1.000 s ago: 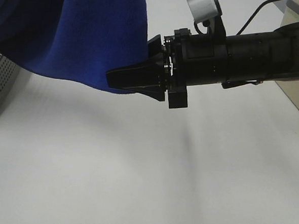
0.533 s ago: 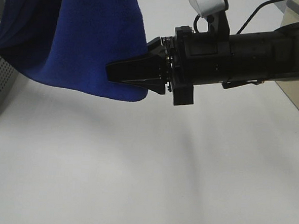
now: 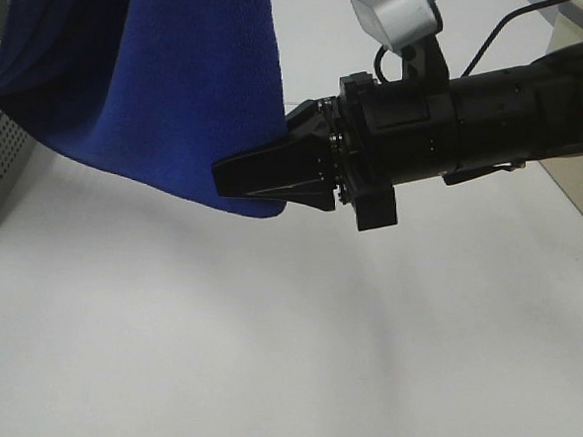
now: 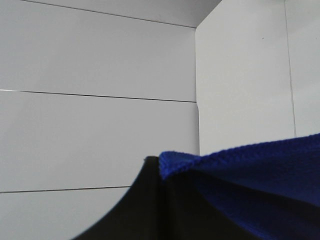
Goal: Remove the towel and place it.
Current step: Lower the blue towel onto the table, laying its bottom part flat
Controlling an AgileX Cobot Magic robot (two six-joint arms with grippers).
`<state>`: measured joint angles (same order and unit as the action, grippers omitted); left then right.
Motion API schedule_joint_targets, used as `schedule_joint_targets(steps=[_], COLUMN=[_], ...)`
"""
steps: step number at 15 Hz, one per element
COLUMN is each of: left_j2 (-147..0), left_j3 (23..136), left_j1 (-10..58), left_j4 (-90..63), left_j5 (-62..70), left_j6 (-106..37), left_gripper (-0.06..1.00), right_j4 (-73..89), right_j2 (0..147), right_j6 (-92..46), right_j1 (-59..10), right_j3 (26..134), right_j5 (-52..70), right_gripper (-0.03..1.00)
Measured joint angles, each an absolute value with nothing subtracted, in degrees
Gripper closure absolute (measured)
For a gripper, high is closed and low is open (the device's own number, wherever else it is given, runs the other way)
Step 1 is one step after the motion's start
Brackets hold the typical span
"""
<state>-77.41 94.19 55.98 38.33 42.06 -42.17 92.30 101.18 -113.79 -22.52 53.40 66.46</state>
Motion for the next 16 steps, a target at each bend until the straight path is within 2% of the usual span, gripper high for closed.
schedule_joint_targets(steps=[2,3,12,15,16], left_j2=[-77.4,-77.4,-78.3,-81.0,-83.3], left_j3=[94.2,94.2,94.2,94.2,94.2], left_j1=[56.0,56.0,56.0,56.0,55.9], left_j4=[38.3,38.3,35.2,35.5,36.2], left_j5=[42.1,42.3,43.3,41.6,39.9], left_j6=[-42.2,-42.2,-39.5,-33.3,-30.2], left_gripper=[0.94,0.94,0.94,0.94,0.94], right_j4=[90.7,90.3,89.5,78.6,67.4], right_j2=[101.2,101.2,99.0,93.0,89.0], right_j6=[-112.3,-110.9,-89.6,-77.6,-66.0], right_j1=[-21.0,-19.9,-18.0,-18.0,-18.0], right_j3=[53.4,53.4,53.4,55.1,59.1], right_j5=[68.5,68.9,66.2,58.9,56.4], right_gripper=[0.93,0.95,0.95,0.95,0.95])
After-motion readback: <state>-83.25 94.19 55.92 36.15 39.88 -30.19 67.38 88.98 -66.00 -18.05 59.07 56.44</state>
